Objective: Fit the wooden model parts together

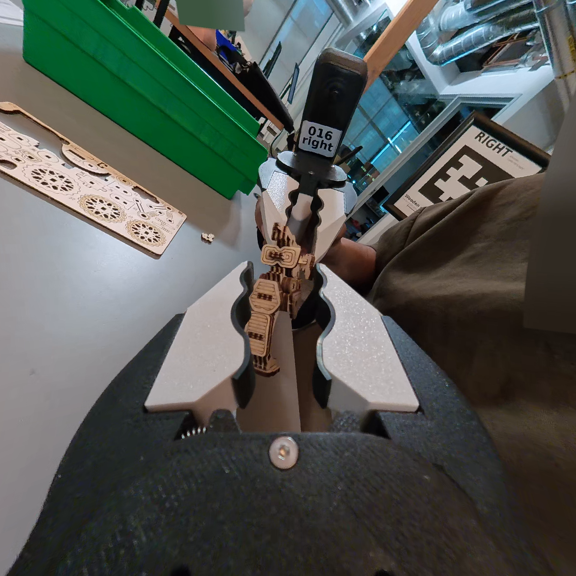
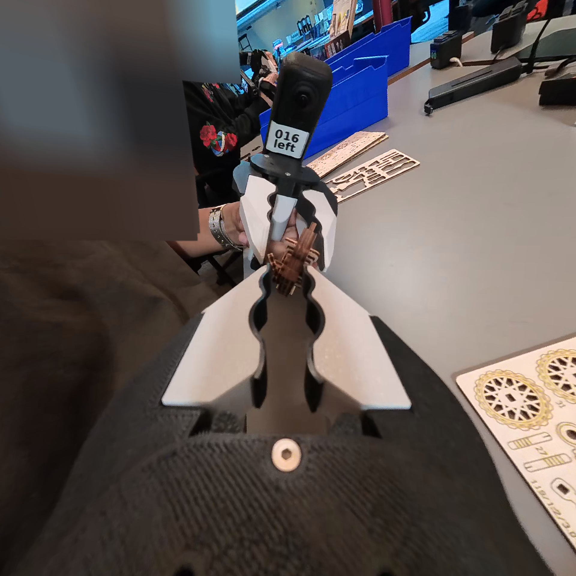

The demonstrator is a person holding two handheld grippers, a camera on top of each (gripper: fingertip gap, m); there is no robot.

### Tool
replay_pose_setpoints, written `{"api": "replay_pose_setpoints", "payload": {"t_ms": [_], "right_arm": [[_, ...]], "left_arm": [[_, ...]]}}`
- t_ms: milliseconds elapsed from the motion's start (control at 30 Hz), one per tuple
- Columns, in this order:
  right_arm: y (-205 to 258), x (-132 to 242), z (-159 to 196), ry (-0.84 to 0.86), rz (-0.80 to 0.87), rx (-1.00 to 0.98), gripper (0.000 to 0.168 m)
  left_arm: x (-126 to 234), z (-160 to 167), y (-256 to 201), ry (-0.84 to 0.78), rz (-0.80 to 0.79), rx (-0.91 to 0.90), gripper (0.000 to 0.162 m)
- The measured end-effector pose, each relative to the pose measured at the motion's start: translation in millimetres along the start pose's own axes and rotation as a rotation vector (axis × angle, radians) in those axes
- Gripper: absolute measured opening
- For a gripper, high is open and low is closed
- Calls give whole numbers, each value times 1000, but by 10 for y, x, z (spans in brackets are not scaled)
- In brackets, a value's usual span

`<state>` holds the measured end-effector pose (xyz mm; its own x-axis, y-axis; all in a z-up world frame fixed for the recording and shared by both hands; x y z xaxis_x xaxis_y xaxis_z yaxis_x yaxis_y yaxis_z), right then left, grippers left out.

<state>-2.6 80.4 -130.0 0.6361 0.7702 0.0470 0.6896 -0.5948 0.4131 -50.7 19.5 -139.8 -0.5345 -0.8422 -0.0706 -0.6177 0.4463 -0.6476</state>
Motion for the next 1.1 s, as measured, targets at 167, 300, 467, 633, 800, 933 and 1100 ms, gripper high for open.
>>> {"api": "replay_pose_setpoints", "payload": {"t_ms": [167,300,467,633,800,933,1100], "right_arm": [[-11,4,1,-16,-14,-44,23],[-24,1,1,-18,-9,-56,22],[-30,5,-6,-31,-16,-87,20],[-40,10,-11,-40,-19,-104,20],[-48,10,-11,-49,-24,-122,20],[-64,15,-13,-59,-26,-139,20],[-77,20,-8,-62,-29,-163,19]], "left_arm": [[-1,-8,5,-4,-12,-21,25],[2,-13,18,-13,-13,-3,25],[1,-22,12,-24,-2,15,29],[-5,-27,17,-34,-1,37,29],[-7,-24,24,-35,-2,47,29],[-14,-7,30,-22,-10,41,28],[-25,7,40,-13,-22,33,28]]}}
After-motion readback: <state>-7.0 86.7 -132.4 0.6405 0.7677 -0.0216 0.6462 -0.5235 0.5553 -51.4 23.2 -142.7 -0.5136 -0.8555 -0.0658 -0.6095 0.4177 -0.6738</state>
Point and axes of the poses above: each gripper's, where its closed fingertips meet, x back along the fingers, z out of its underside, y = z × x across the jaws, the point moved 4 cm from there along x, back along the fingers, and after that the axes turned 8 degrees about -y, right-handed, at the moved point
